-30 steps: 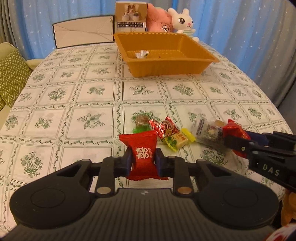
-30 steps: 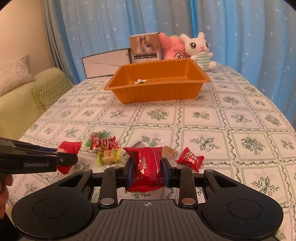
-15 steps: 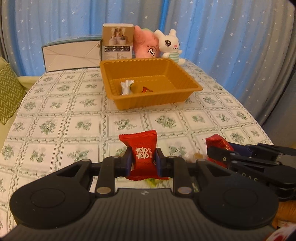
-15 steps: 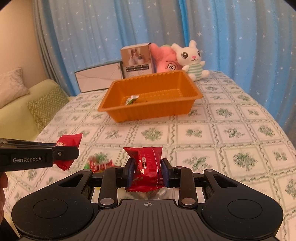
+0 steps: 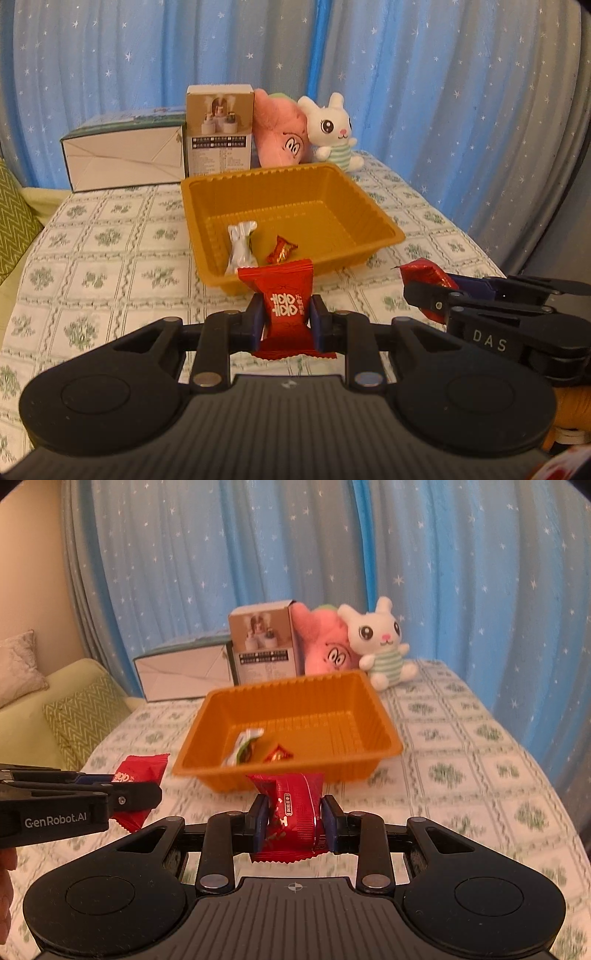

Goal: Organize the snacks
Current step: 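Carry both red packets up and over the orange tray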

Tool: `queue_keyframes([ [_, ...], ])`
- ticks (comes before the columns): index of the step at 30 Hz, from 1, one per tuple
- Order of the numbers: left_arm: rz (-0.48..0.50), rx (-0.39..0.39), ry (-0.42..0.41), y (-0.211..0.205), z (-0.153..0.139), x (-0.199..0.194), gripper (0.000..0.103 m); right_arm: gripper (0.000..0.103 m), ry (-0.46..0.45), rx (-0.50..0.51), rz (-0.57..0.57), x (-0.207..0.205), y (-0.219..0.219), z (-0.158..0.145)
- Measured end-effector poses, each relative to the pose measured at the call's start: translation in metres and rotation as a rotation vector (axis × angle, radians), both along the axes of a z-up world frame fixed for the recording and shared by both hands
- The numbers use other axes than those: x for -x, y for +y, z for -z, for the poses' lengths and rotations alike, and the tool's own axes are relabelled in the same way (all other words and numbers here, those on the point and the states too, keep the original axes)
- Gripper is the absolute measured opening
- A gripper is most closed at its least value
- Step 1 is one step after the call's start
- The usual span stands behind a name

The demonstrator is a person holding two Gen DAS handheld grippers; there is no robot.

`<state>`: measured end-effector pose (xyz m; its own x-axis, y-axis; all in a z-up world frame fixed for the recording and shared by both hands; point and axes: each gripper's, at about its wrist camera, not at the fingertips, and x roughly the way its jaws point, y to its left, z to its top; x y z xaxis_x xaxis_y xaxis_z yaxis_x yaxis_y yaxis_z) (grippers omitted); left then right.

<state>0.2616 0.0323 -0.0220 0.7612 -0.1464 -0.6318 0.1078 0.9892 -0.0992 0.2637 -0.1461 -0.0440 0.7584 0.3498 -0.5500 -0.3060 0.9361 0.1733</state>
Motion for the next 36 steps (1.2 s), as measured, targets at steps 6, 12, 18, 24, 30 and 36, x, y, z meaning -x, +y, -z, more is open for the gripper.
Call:
queue_keyframes([
  [6,-0.012,0.013,-0.024,0.002,0.001,-0.03,0.023,0.032,-0.021,0.006,0.004,-0.033,0.006,-0.005],
  [12,-0.033,0.034,-0.038,0.007,0.006,-0.054,0.023,0.032,-0.027,0.008,0.021,-0.068,0.009,-0.004],
  [18,-0.023,0.039,-0.036,0.009,0.013,-0.074,0.023,0.032,-0.04,-0.012,0.04,-0.098,0.01,-0.005],
  [24,-0.025,0.039,-0.028,0.011,0.021,-0.099,0.023,0.032,-0.03,-0.024,0.067,-0.125,0.009,-0.001],
  [30,-0.035,0.051,-0.034,0.015,0.025,-0.124,0.023,0.032,-0.011,-0.033,0.078,-0.146,0.012,0.007],
  [36,-0.049,0.066,-0.022,0.02,0.034,-0.145,0.023,0.032,0.008,-0.029,0.09,-0.165,0.015,0.018],
])
